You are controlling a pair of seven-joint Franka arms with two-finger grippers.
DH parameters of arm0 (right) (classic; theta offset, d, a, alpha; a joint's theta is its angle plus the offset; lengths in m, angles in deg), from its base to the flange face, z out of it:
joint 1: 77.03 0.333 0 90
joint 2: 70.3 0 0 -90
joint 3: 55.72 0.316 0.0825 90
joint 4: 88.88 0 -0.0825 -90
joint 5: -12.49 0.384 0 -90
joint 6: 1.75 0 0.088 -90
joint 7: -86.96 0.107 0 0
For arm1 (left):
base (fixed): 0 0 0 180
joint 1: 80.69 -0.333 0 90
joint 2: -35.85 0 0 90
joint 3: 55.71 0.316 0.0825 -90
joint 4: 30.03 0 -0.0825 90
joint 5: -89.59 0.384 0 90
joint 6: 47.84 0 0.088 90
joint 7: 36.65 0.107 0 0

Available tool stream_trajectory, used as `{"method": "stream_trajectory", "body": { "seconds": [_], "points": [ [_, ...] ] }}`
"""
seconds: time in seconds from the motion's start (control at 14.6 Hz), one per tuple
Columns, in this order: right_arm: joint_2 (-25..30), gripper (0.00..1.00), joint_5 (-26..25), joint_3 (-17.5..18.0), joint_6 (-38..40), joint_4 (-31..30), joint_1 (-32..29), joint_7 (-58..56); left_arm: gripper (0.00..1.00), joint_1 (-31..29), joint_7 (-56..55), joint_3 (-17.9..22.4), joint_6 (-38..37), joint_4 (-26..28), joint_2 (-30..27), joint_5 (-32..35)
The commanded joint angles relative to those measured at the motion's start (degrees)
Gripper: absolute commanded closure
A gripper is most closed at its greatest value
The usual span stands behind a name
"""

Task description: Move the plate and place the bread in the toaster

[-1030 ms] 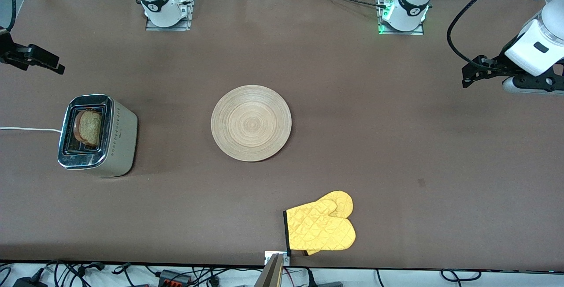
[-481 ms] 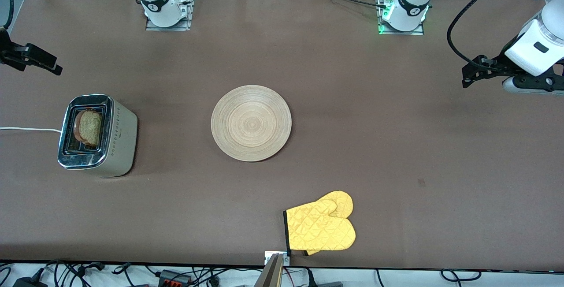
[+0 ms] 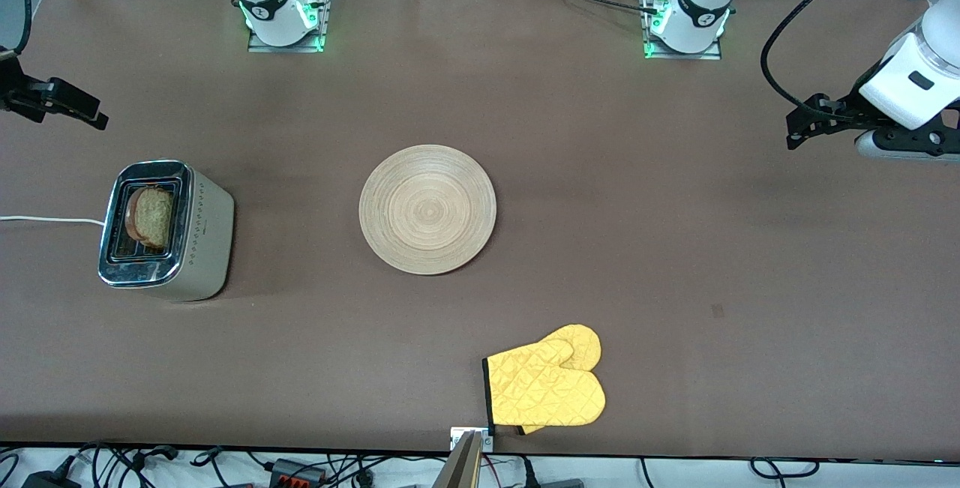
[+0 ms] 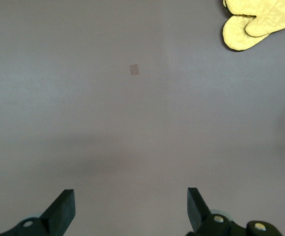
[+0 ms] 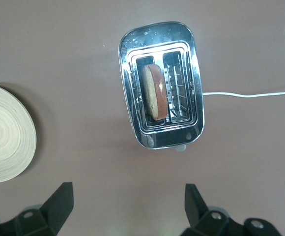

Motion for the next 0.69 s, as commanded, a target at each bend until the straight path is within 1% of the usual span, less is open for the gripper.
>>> {"method": "stream_trajectory", "body": {
  "seconds": [0.0, 0.62],
  "points": [
    [-0.24, 0.0, -0.55, 0.66, 0.14, 0.77, -0.59, -0.81, 0.0, -0.28, 1.09, 0.02, -0.14, 0.11, -0.41, -0.49],
    [-0.24, 0.0, -0.55, 0.58, 0.58, 0.77, -0.85, -0.81, 0.0, -0.28, 1.09, 0.02, -0.14, 0.03, -0.41, -0.49]
  ]
}}
